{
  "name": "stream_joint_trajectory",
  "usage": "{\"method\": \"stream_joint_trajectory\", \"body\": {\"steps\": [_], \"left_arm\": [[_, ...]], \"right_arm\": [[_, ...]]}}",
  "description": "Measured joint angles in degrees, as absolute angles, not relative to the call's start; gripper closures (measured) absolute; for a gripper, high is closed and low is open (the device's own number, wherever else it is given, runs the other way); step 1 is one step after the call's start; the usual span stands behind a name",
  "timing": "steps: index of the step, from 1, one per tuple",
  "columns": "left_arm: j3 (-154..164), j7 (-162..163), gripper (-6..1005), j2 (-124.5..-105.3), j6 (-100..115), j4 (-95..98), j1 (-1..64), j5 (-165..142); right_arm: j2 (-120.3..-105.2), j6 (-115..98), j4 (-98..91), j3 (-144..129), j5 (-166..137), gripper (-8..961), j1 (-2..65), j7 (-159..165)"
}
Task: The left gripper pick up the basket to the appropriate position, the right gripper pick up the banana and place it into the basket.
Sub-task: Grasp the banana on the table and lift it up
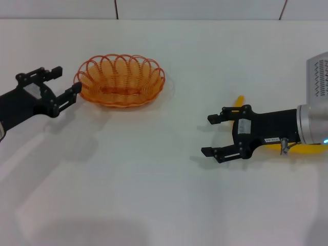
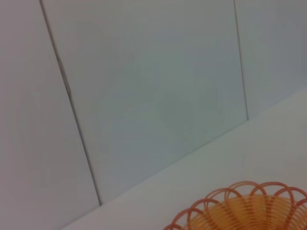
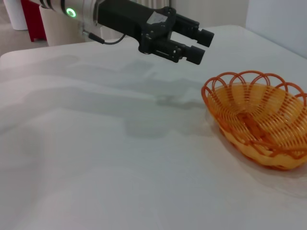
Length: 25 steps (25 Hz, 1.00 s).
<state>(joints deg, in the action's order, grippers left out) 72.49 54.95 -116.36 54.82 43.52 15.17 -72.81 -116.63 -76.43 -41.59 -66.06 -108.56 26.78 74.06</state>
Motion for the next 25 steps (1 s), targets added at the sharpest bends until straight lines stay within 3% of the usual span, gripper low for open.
{"method": "stream_joint_trajectory", "body": {"steps": [6, 15, 25], "left_arm": [[68.0, 54.79, 422, -116.1, 60.84, 38.51, 15.11, -73.02], [67.06, 56.44, 422, -114.22, 64.39, 31.79, 16.18, -73.16], [67.06, 55.55, 423, -114.16, 62.8, 29.68, 16.31, -73.2]], "right_arm": [[-116.63, -76.6, -41.74, -66.04, -108.17, 90, 26.8, 74.0], [-116.71, -78.71, -45.58, -65.98, -106.35, 90, 25.57, 74.34], [-116.89, -78.31, -56.47, -66.44, -106.93, 91, 21.15, 81.28]]}}
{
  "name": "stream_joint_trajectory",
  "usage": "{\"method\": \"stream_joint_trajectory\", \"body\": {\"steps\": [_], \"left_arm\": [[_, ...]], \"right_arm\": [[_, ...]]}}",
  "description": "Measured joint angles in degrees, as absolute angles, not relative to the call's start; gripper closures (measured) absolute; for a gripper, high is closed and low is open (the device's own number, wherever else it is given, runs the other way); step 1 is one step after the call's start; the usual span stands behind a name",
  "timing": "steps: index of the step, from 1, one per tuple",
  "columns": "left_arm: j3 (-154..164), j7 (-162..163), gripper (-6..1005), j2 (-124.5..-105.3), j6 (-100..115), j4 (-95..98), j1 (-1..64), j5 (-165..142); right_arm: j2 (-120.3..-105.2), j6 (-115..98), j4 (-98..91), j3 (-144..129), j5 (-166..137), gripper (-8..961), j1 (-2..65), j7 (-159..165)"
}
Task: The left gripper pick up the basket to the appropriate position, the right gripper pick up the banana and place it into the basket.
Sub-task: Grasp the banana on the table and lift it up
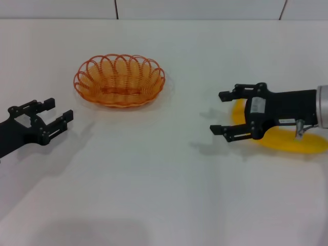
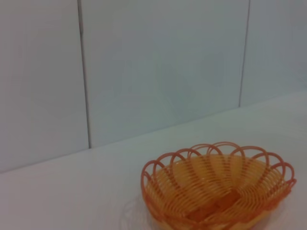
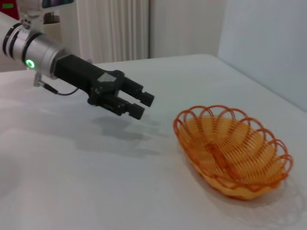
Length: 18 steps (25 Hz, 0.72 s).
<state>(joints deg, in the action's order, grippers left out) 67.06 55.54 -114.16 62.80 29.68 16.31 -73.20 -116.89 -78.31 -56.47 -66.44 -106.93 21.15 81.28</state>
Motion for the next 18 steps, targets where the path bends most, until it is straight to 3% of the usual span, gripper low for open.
{"method": "stream_joint_trajectory", "body": {"steps": [18], "left_arm": [[67.06, 53.26, 423, -114.6, 62.66, 29.61, 16.97, -73.84]], "right_arm": [[-117.16, -77.46, -74.62, -73.37, -126.72, 91, 19.29, 103.79]]}}
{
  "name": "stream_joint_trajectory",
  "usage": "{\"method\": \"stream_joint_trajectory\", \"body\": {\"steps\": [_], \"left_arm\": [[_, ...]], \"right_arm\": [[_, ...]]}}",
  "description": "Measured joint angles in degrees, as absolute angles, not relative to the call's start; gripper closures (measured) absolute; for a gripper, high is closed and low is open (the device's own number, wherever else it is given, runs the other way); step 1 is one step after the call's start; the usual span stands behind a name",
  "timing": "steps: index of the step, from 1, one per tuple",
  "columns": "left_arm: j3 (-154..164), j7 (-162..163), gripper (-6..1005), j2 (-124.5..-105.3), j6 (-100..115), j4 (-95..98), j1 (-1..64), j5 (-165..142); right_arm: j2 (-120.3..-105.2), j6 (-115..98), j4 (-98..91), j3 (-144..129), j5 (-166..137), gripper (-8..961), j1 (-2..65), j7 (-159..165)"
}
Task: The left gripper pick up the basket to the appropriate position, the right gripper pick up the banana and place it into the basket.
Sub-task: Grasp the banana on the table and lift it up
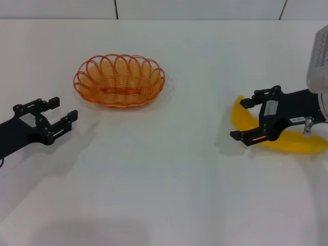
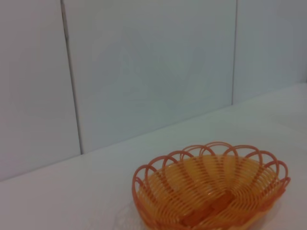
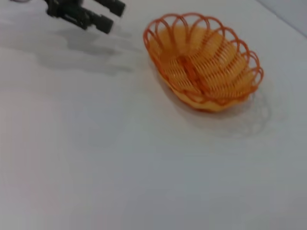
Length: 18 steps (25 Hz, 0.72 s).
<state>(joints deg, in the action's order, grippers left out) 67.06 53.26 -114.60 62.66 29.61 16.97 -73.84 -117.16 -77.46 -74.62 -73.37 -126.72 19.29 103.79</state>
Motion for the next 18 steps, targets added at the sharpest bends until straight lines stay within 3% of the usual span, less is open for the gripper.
{"method": "stream_joint_trajectory", "body": {"steps": [18], "left_arm": [[67.12, 53.22, 423, -114.72, 61.71, 29.61, 17.37, -73.82]], "right_arm": [[-117.15, -75.26, -75.89, -79.72, -138.84, 91, 21.36, 112.79]]}}
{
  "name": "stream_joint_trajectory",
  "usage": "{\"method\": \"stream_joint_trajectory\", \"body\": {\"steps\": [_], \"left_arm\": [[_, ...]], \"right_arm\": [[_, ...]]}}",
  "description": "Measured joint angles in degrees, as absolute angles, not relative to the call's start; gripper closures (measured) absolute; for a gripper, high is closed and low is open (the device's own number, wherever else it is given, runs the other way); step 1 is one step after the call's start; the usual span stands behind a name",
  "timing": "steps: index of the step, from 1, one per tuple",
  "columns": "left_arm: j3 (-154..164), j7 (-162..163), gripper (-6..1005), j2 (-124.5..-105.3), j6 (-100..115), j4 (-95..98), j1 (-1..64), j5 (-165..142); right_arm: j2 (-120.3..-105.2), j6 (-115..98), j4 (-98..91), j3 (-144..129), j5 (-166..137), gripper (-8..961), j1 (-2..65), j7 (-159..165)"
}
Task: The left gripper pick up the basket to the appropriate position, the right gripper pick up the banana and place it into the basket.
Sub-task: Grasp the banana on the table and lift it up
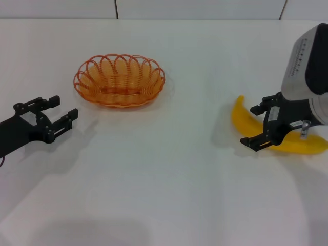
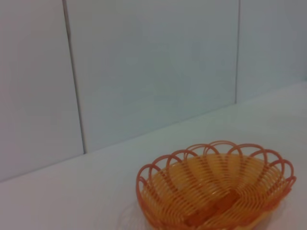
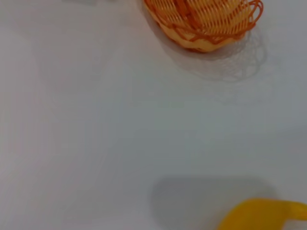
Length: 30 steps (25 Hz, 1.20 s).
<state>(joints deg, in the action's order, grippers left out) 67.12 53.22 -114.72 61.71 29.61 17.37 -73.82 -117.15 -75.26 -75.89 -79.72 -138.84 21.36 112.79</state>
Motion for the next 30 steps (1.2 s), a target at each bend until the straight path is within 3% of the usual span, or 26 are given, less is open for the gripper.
{"method": "stream_joint_trajectory", "body": {"steps": [30], "left_arm": [[67.07, 53.17, 422, -114.79, 61.34, 29.57, 17.93, -73.83]], "right_arm": [[-117.07, -71.2, -71.36, -82.44, -141.86, 90, 23.56, 115.14]]}}
